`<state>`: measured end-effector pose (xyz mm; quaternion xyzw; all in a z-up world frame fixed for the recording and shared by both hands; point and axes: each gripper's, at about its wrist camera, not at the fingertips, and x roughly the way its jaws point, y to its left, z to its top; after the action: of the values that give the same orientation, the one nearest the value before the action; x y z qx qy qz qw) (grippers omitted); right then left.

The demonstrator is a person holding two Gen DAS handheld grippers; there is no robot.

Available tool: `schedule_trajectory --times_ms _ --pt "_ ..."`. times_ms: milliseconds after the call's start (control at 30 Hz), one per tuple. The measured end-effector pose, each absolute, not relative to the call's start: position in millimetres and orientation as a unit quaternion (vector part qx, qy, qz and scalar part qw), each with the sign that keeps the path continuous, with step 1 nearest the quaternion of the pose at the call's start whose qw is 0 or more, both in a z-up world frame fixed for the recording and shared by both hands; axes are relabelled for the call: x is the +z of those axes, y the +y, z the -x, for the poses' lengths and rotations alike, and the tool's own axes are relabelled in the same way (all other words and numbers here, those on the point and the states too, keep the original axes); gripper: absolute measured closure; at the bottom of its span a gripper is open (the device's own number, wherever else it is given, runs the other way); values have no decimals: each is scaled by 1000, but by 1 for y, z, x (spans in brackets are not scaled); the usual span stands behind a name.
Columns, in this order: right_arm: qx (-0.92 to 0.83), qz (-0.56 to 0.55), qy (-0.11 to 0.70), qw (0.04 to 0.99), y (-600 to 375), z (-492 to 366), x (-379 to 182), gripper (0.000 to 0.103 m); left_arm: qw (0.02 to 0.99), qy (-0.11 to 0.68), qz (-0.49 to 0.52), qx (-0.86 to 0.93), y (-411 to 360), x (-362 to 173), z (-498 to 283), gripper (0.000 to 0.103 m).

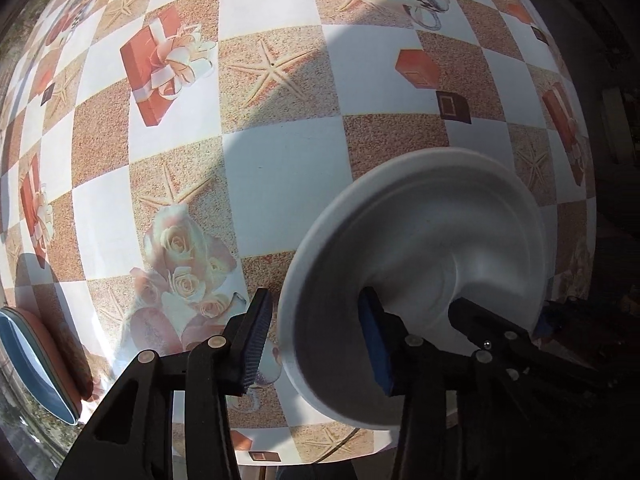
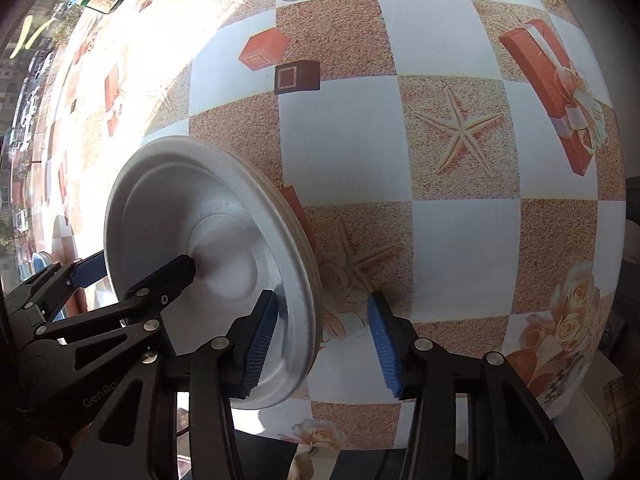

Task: Organize plates and bowls
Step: 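Close the left gripper on the bowl stack rim while the right gripper grips it, then carry the bowl stack with both grippers onto the blue plate and open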

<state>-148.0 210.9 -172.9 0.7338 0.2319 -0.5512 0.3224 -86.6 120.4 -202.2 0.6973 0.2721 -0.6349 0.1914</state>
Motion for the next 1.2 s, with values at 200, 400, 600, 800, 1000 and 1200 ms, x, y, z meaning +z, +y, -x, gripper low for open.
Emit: schedule_trajectory --times_ms 200,400,600,800,1000,1200 --pt "-535 -746 235 320 204 135 -176 79 190 251 -707 -634 145 -198 76 65" --pt "-520 -746 258 326 222 99 -171 79 193 261 -709 -626 160 -186 41 64" --pt "-496 -745 282 347 221 57 -162 78 202 265 -707 -624 161 -172 4 64" --pt "-494 -727 302 369 189 33 -145 78 224 267 -684 -640 140 -148 -15 64" --pt "-504 -707 310 386 170 32 -128 78 239 278 -669 -646 131 -132 -33 64" --pt "-502 -698 322 396 158 21 -109 78 253 292 -658 -646 115 -124 -56 65"
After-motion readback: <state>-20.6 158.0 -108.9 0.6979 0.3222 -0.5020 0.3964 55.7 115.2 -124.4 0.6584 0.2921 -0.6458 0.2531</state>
